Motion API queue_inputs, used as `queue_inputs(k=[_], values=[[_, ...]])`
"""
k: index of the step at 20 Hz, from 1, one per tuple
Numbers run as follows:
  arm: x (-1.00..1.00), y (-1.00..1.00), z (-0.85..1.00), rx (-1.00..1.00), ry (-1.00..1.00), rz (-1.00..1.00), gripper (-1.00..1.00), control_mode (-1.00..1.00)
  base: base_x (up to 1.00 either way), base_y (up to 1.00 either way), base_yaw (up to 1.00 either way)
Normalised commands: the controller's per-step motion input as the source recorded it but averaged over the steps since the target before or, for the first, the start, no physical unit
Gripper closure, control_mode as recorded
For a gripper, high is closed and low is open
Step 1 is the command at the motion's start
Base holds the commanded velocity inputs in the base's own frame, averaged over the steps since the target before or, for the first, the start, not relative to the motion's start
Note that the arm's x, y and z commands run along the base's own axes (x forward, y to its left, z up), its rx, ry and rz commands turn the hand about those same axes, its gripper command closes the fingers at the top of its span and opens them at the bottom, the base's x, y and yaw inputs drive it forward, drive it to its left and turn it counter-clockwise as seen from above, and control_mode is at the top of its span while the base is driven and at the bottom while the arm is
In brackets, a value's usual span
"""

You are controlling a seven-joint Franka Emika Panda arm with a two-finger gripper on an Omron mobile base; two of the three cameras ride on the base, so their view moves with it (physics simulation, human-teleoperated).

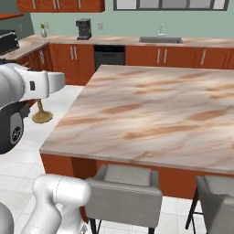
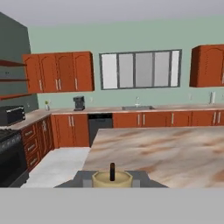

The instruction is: Get the candle and the wine from the cabinet and move them to the dining counter.

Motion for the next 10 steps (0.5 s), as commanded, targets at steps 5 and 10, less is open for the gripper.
queue_inputs(k=[5,10], values=[[0.1,-0.13,-0.01,0.01,0.0,0.04,1.0,-1.0,0.37,-0.33,0.12],[0.61,-0.72,-0.22,0.02,0.0,0.2,1.0,-1.0,0.0,0.0,0.0]])
